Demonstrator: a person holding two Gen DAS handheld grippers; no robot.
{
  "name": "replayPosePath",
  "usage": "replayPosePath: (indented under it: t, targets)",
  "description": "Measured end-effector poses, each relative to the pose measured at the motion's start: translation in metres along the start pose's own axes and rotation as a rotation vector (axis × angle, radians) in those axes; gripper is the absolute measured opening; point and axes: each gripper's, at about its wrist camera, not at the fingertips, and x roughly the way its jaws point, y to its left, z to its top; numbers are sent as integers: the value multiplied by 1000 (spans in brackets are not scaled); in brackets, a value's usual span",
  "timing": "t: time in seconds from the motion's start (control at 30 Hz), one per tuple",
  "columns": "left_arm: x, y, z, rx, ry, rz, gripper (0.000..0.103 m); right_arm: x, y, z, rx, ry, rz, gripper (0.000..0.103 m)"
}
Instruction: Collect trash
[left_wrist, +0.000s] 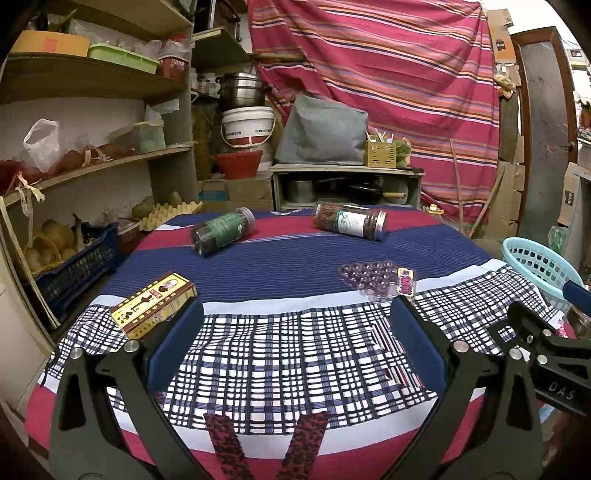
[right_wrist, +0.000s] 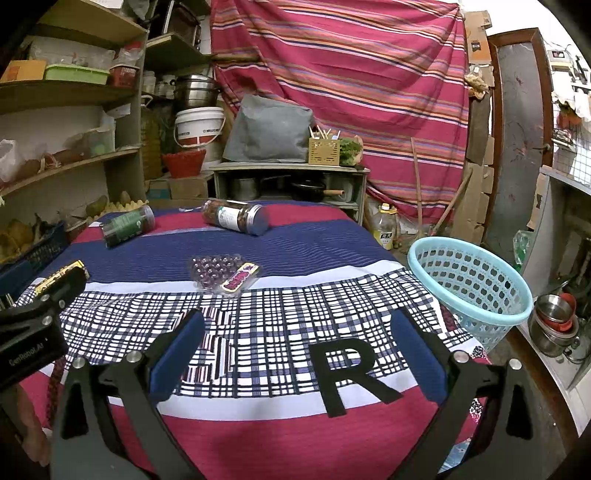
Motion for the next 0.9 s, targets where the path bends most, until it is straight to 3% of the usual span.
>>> replayPosePath:
  t: [0.9]
  targets:
    - [-1,8,2,-22,4,7,98,0,1,-1,-7,-1,0,98]
